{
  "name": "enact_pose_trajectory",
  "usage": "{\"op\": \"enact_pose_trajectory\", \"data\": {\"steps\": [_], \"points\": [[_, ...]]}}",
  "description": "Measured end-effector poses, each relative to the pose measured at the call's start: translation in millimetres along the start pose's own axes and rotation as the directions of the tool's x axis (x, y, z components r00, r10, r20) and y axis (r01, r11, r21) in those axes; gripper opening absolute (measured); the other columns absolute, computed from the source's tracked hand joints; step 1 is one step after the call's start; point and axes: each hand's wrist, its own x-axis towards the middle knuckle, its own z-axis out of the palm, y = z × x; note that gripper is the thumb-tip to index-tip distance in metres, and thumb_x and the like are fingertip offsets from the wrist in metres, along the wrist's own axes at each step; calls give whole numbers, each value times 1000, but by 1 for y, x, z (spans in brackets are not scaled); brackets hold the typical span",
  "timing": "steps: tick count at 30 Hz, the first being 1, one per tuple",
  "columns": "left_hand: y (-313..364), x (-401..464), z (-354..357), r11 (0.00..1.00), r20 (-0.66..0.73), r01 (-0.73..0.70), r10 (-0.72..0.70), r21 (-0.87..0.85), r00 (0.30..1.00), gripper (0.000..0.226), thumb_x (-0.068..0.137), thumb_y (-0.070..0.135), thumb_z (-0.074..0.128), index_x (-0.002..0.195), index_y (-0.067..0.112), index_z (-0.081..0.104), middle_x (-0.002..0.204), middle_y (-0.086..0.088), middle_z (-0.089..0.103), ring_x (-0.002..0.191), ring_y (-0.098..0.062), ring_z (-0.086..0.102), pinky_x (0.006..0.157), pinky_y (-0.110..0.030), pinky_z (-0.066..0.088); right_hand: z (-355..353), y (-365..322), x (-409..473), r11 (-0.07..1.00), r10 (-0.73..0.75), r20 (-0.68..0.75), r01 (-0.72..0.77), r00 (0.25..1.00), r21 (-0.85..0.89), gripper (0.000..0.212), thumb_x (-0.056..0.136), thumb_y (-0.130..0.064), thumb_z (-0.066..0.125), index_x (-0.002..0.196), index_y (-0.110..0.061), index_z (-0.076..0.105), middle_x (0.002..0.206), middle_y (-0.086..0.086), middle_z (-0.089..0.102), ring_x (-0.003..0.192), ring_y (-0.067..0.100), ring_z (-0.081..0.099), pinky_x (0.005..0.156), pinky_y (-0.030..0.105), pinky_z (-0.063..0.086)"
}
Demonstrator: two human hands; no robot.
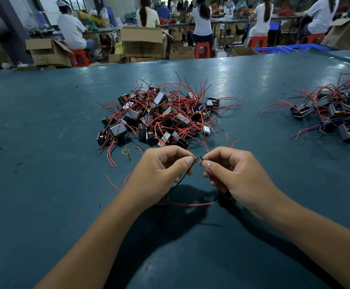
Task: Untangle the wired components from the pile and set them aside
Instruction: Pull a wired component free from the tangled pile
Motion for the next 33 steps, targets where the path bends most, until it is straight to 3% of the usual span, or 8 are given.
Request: {"op": "enact_pose_trajectory", "data": {"steps": [3,9,13,17,25,33], "points": [[0,0,0,1000,10,-9,9,1,1000,6,92,6,68,94,10,72,73,3,72,69,-4,65,63,-14,48,0,0,0,1000,-8,-13,8,1000,8,11,94,-8,64,84,-12,69,64,1,66,53,10,54,45,17,39],[-1,1,-1,1000,-4,11,-11,-24,1000,9,94,7,66,94,15,70,72,3,69,68,-8,60,60,-20,48,1,1,0,999,14,-42,-13,999,30,12,93,-8,64,83,-11,69,61,0,65,51,9,52,46,14,39],[-1,1,2,1000,18,2,-2,-7,1000,7,92,7,69,93,14,70,75,-12,67,68,-19,57,60,-30,47,1,0,0,999,0,-34,1,999,41,12,93,-9,65,84,-12,71,61,-1,64,50,8,51,45,14,38],[0,0,5,1000,19,5,-5,-6,1000,5,92,8,69,91,12,70,76,-15,66,66,-19,55,59,-34,46,1,-1,0,999,-5,-38,7,999,52,12,92,-11,67,82,-14,72,61,-2,63,51,10,48,45,15,36],[4,-1,7,1000,17,-11,12,-25,1000,2,91,7,70,89,7,70,73,-16,65,59,-17,53,54,-32,43,5,-1,0,993,-69,-73,76,995,92,8,89,-6,70,81,-4,72,54,-9,60,45,-2,48,47,5,35],[3,-1,10,999,9,-16,16,-48,1000,7,89,8,72,89,5,66,71,-9,67,60,-13,55,54,-27,46,6,-1,0,992,-28,-94,39,995,116,12,88,-5,70,76,-7,71,54,-9,59,47,-2,50,47,5,35]]}}
